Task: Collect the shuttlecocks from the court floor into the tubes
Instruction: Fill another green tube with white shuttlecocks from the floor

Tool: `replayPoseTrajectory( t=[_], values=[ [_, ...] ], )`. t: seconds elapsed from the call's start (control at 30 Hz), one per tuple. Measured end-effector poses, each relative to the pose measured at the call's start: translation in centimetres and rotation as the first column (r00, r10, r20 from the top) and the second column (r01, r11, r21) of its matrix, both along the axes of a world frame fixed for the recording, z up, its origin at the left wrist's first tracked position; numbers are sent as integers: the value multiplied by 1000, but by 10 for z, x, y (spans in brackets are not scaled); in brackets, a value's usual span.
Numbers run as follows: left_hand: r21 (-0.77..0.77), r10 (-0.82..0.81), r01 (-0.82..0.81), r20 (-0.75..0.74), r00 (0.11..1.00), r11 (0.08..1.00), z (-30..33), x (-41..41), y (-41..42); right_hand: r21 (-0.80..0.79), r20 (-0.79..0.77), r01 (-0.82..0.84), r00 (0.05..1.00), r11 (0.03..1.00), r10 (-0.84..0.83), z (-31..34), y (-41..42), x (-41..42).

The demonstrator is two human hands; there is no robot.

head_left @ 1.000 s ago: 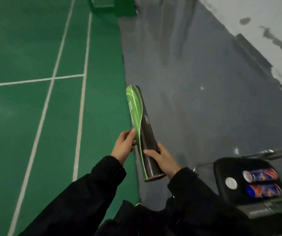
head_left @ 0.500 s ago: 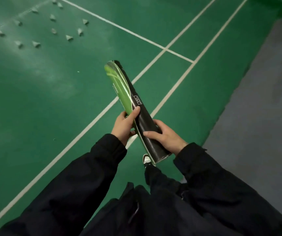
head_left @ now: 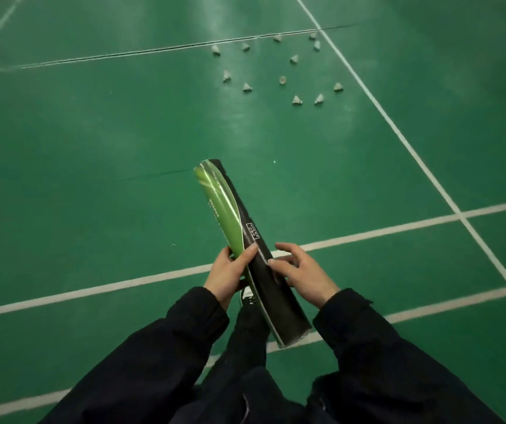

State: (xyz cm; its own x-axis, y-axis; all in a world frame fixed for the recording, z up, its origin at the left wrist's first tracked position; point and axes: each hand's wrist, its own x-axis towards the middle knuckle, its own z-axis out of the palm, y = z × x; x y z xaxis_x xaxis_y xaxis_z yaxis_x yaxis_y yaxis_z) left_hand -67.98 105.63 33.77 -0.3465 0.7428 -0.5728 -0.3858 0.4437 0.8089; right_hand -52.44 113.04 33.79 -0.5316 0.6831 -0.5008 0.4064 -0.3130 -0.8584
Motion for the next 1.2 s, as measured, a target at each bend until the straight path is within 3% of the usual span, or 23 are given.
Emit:
replayPoseTrajectory(
  t=[0.1,0.27,0.6,0.8,1.2],
  values=[
    [7,24,-24,24,999,1000,-13,-36,68,15,47,-49,998,999,48,-8,69,-40],
    [2,-29,29,62,998,1000,-10,-87,195,-33,68,33,997,999,-30,5,181,-90],
    [60,-113,107,121,986,992,7,-166,423,135,59,80,994,988,-88,16,394,-171],
    [47,-136,132,81,987,990,-6,-230,582,86,-33,140,990,986,-138,-10,553,-229],
    [50,-60,58,32,998,997,9,-364,878,27,-96,51,994,998,-48,7,867,-362]
  ],
)
